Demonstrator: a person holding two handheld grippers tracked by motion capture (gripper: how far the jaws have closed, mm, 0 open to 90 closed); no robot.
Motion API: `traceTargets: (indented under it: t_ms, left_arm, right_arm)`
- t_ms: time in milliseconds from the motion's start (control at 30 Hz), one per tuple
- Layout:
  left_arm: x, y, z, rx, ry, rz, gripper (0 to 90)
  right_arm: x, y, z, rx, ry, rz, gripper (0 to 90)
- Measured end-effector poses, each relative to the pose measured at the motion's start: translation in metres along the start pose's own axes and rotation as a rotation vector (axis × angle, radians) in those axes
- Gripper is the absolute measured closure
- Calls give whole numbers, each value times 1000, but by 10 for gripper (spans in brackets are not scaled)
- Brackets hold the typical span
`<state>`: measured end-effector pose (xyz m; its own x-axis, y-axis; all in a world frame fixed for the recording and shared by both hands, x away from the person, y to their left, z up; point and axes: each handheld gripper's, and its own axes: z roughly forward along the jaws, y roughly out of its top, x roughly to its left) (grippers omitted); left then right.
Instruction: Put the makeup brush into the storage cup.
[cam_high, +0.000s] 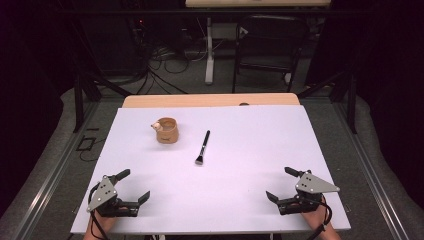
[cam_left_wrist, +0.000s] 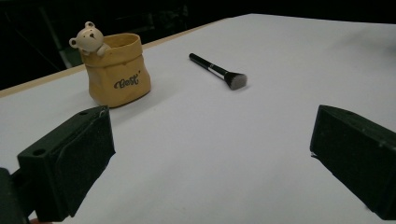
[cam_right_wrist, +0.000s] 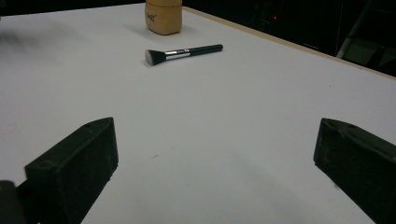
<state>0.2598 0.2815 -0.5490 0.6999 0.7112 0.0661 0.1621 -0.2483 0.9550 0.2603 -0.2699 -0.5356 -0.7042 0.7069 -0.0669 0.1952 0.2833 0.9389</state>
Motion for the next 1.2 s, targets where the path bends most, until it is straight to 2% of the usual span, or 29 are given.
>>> traceTargets:
  t_ms: [333, 700, 867, 1067, 1200]
  left_arm:
    - [-1, 1, 6, 6, -14, 6, 0]
    - [-2, 2, 8, 20, -11, 7, 0]
    - [-4, 4, 13, 22, -28, 0, 0]
    - [-8, 6, 22, 52, -32, 7, 0]
    - [-9, 8, 26, 51, -33, 9, 0]
  right_arm:
    - [0, 0, 2, 1, 2, -6, 0]
    - [-1, -1, 1, 8, 4, -7, 0]
    - [-1, -1, 1, 11, 3, -6, 0]
    - [-1, -1, 2, 12, 7, -4, 0]
    - [-1, -2, 2, 11, 8, 0, 0]
